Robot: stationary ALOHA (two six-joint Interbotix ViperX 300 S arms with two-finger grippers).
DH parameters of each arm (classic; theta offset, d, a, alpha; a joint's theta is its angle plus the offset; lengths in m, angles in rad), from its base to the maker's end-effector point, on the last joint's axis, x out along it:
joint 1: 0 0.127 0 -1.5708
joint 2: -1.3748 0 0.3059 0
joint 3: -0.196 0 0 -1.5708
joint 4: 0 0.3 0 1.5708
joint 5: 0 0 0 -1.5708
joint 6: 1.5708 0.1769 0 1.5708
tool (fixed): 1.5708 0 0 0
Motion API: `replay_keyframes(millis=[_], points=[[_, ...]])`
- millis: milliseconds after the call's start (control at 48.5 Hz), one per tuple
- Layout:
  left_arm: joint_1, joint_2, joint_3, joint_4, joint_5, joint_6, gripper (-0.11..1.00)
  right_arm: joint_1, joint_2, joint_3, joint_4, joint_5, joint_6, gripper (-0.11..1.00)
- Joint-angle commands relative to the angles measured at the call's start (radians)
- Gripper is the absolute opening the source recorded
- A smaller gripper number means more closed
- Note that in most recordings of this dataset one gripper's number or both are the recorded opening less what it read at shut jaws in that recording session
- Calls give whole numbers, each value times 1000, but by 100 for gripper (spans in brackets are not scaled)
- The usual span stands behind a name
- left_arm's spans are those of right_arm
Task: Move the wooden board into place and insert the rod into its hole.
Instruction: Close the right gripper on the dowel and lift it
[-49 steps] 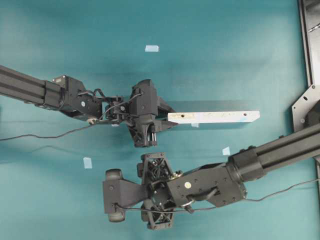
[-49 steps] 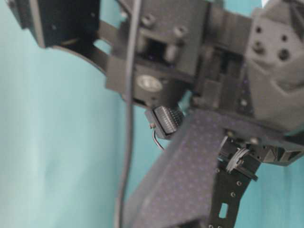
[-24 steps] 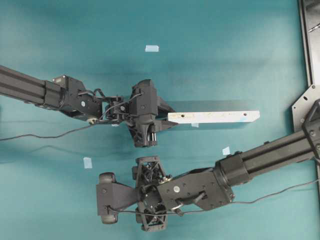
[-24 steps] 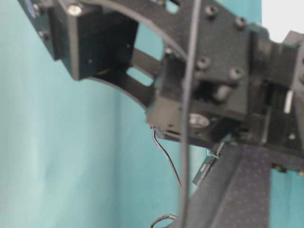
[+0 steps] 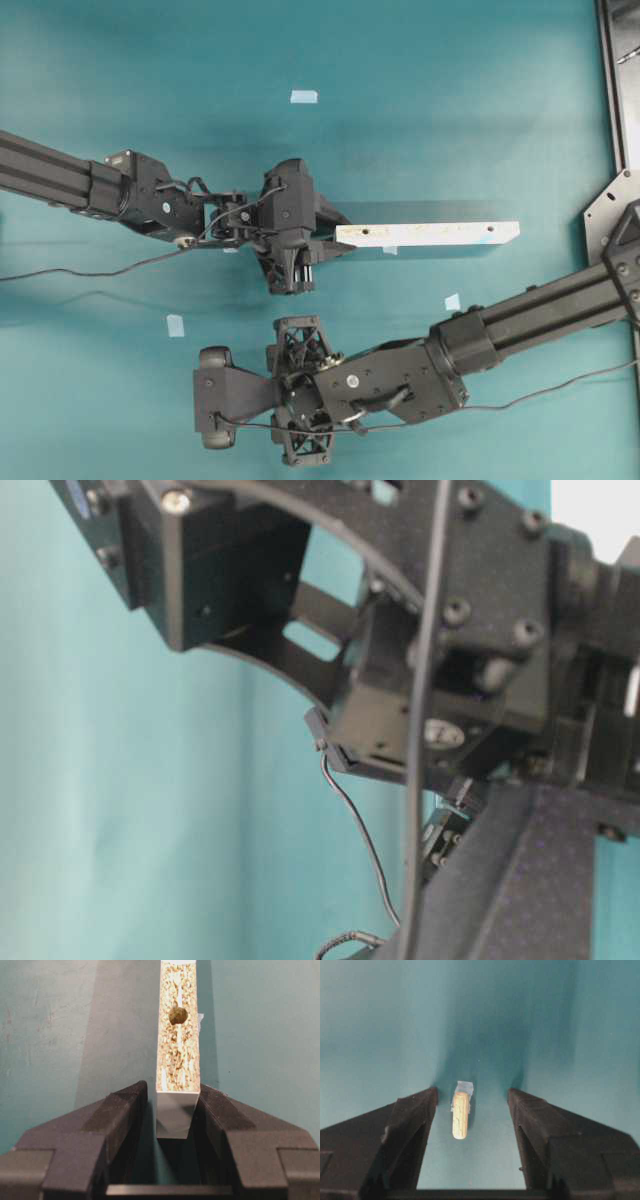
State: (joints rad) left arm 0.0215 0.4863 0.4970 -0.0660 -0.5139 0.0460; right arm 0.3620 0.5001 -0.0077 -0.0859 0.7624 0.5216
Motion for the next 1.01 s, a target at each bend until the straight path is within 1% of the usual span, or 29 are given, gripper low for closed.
replay_keyframes(millis=[0, 144, 289, 350, 866, 928, 989], points=[[2, -15, -8, 2, -9, 8, 37, 0, -18, -20, 3, -12, 12, 60], [2, -12, -8, 2, -9, 8, 37, 0, -18, -20, 3, -23, 29, 57], [2, -12, -8, 2, -9, 8, 37, 2, -17, -20, 3, -29, 35, 45], [2, -12, -8, 2, -9, 8, 37, 2, -15, -20, 3, -29, 37, 41], [2, -12, -8, 2, -9, 8, 37, 15, -6, -20, 3, -21, 38, 39], [2, -12, -6, 2, -9, 8, 37, 15, -8, -20, 3, -21, 38, 32], [2, -12, -6, 2, -9, 8, 37, 18, -8, -20, 2, -20, 38, 19]])
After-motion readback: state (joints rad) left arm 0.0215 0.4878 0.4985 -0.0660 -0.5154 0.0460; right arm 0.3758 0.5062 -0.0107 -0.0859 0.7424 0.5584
